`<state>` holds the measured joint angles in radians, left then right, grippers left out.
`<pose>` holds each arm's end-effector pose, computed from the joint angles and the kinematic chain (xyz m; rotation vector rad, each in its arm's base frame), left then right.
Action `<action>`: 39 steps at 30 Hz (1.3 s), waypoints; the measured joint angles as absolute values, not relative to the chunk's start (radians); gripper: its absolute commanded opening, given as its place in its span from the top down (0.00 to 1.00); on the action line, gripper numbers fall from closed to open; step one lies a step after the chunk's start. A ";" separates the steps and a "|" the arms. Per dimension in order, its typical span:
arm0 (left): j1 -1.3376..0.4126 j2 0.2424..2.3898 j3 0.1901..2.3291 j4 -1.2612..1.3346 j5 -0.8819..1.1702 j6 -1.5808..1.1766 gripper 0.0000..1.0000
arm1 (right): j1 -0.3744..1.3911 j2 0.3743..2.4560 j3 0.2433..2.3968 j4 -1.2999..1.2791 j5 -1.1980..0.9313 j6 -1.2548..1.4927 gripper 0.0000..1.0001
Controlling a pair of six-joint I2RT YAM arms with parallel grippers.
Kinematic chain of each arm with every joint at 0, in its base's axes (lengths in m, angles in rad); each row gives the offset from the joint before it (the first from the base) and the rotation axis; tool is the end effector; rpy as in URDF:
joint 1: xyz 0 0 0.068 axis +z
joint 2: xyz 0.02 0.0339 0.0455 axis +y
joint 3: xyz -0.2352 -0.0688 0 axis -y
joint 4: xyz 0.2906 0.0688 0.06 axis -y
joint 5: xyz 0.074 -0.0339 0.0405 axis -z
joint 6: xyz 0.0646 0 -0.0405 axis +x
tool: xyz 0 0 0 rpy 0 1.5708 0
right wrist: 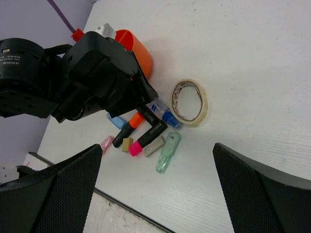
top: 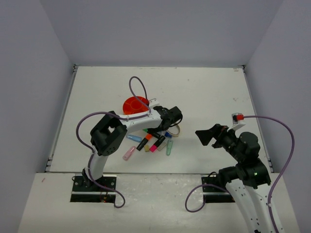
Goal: Sort the stationery into containers
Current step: Pick up the stationery from the center of the board.
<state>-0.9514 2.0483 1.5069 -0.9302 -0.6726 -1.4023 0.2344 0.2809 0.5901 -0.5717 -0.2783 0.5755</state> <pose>0.2768 -0.3189 0.1001 -0.5952 2.4030 0.2187 0.1749 0.0600 0.2890 0.1209 1.8990 0.8151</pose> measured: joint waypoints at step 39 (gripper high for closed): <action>-0.951 2.054 1.446 -0.815 -0.614 -1.394 1.00 | 0.234 0.300 0.582 -0.562 -0.292 0.572 0.01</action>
